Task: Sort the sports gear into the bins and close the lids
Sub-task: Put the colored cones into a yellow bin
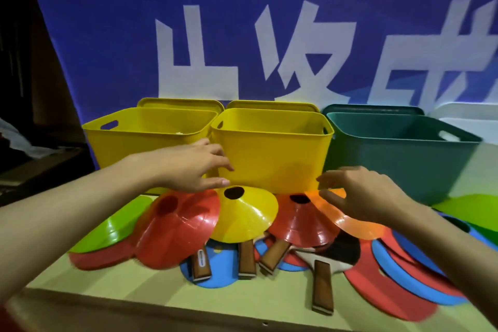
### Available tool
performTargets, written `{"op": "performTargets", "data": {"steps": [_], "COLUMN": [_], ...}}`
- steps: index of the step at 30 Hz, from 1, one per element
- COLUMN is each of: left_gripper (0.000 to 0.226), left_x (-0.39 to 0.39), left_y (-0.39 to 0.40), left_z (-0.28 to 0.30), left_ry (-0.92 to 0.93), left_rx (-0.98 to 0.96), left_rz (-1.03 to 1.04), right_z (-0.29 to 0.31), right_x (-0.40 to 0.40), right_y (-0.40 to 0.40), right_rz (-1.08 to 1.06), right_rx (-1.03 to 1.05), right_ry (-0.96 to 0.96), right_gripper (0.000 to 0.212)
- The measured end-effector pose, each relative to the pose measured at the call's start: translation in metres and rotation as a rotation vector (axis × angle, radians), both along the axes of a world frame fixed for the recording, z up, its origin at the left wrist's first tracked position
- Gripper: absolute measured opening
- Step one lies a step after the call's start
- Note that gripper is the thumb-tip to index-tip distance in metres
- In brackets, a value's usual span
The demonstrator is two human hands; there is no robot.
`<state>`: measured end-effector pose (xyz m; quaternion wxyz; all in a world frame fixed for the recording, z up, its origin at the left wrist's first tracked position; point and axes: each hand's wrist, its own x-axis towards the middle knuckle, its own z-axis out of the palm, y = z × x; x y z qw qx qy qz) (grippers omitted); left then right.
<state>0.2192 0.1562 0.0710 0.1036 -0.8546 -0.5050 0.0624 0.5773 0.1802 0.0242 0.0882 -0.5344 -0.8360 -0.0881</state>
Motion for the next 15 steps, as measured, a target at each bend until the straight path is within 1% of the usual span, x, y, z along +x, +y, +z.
{"op": "performTargets", "data": {"steps": [3,7,10,12,15], "left_gripper": [0.058,0.059,0.065,0.076,0.097], "left_x": [0.022,0.048,0.066,0.073,0.074], "left_y": [-0.004,-0.005,-0.002,0.001,0.003], "left_z": [-0.007,-0.014,-0.022,-0.030,-0.041], "left_ry": [0.045,0.087,0.159,0.233,0.310], "left_rx": [-0.020,-0.022,-0.025,-0.040,-0.097], "left_rz": [-0.048,-0.094,-0.083,-0.033,0.066], "right_z": [-0.008,-0.021,-0.035,-0.046,-0.060], "right_x": [0.029,0.063,0.074,0.075,0.074], "right_y": [-0.009,-0.012,-0.007,-0.002,0.009], "right_rz": [-0.054,-0.097,-0.112,-0.096,-0.053], "right_rx": [-0.028,-0.133,-0.165,-0.159,-0.129], "right_ry": [-0.047,-0.112,-0.169,-0.159,-0.127], "right_gripper": [0.054,0.081,0.099,0.100,0.093]}}
